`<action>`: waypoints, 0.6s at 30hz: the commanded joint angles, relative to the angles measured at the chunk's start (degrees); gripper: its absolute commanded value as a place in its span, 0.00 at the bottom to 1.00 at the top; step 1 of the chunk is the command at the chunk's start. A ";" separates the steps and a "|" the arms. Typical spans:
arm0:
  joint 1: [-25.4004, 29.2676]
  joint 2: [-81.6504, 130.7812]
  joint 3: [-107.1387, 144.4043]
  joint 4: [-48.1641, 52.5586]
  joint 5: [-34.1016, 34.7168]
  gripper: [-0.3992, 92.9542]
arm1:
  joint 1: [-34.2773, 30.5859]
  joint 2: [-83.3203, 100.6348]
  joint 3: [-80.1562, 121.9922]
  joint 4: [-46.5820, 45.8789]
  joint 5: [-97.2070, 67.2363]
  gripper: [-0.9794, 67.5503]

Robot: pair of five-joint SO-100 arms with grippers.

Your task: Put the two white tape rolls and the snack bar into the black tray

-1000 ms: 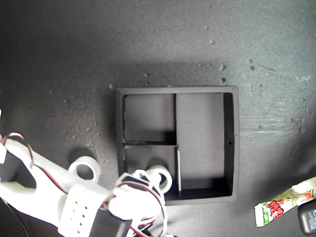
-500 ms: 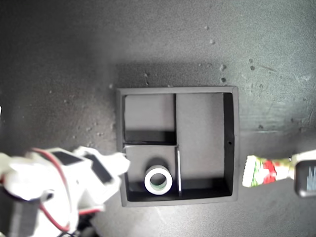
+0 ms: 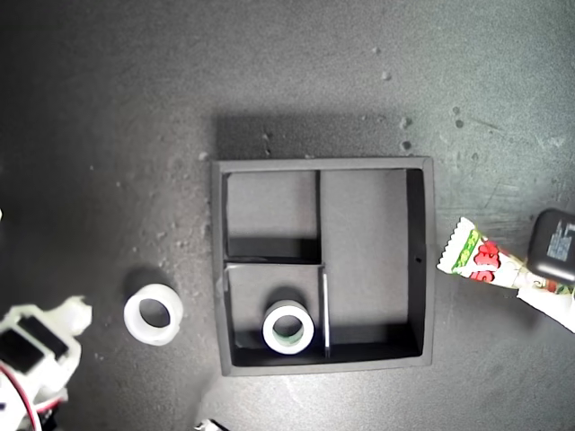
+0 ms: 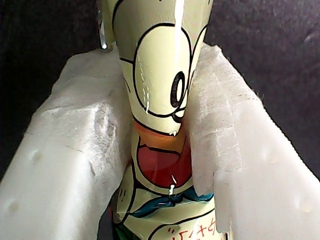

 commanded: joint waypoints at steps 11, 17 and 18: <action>-2.72 -1.32 13.10 -23.55 6.94 0.12 | 6.33 -0.26 -23.73 -11.51 -99.05 0.01; -4.39 -5.45 12.57 -27.95 8.88 0.13 | 5.19 -14.77 -38.23 -2.72 -112.85 0.01; -4.66 -6.33 12.57 -28.39 8.79 0.13 | 5.62 -18.37 -41.31 -1.49 -113.47 0.01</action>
